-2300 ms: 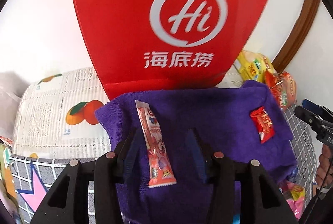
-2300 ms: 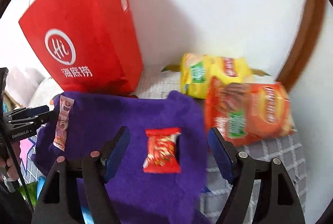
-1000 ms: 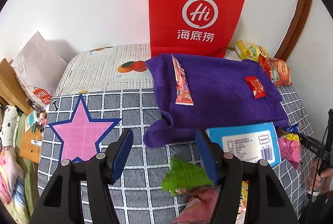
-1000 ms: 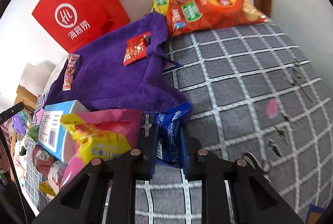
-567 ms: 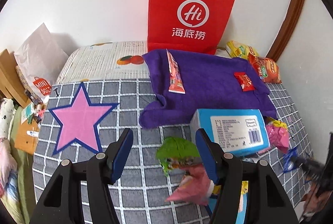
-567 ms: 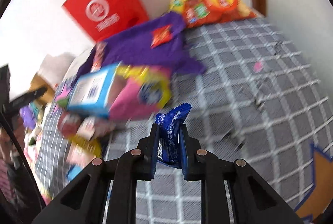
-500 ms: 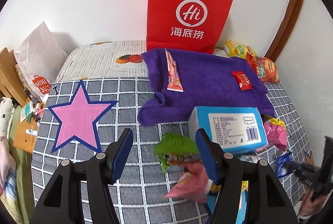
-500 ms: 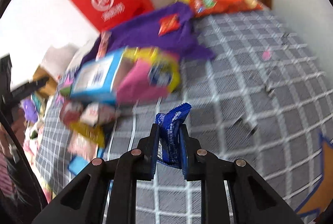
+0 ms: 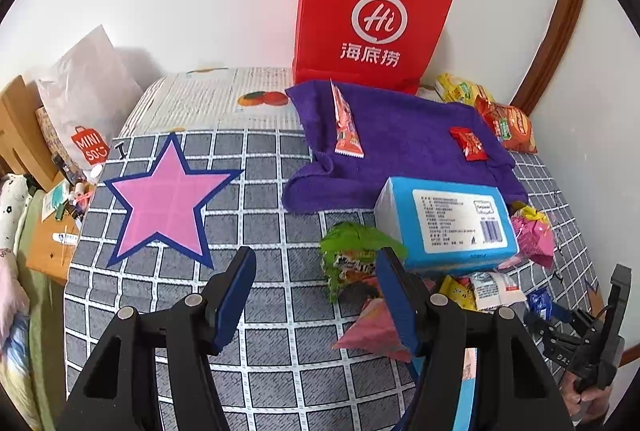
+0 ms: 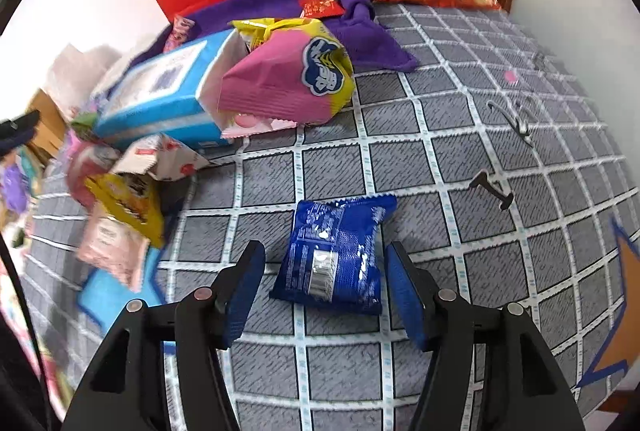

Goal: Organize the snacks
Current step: 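Grasp the blue biscuit packet with the right tool while the left tool grasps the pink wrapped snack, then lift both packets and carry them toward the purple towel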

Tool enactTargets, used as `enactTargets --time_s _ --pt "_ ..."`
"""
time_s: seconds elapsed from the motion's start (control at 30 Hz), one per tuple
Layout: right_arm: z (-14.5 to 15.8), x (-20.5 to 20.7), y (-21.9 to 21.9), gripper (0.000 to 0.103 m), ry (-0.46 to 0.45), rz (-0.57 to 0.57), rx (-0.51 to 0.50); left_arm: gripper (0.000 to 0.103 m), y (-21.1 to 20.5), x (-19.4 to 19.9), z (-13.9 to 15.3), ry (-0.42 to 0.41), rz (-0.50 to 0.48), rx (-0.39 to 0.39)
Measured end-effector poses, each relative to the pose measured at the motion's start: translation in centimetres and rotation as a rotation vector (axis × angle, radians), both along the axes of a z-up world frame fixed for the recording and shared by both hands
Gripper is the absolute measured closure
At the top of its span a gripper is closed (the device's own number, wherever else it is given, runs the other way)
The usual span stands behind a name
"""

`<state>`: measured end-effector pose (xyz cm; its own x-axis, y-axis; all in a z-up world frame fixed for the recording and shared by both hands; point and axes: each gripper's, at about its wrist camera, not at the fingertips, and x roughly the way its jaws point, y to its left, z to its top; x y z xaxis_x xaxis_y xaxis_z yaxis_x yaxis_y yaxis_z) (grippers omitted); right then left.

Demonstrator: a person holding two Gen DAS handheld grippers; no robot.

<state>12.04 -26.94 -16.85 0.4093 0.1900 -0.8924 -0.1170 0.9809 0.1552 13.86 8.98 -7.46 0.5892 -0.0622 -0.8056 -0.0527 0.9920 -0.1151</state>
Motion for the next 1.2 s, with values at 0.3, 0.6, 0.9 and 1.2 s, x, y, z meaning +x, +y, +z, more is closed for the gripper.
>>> enactTargets --time_s 0.3,0.6,0.9,1.2 --pt "-0.6 0.0 0.5 0.058 -0.087 -0.051 -0.084 0.043 -0.6 -0.4 -2.6 0.044 -0.054 -0.058" --pt "-0.9 -0.5 0.4 0.057 -0.143 -0.074 -0.090 0.031 -5.1 -0.5 -3.9 0.066 -0.195 -0.057" --pt "-0.9 -0.8 0.1 0.057 -0.167 -0.066 -0.074 0.051 -7.0 0.4 -5.9 0.130 -0.240 -0.012" --pt "-0.1 -0.6 -0.4 0.059 -0.143 -0.065 -0.067 0.072 -6.9 0.4 -5.9 0.131 -0.241 -0.016"
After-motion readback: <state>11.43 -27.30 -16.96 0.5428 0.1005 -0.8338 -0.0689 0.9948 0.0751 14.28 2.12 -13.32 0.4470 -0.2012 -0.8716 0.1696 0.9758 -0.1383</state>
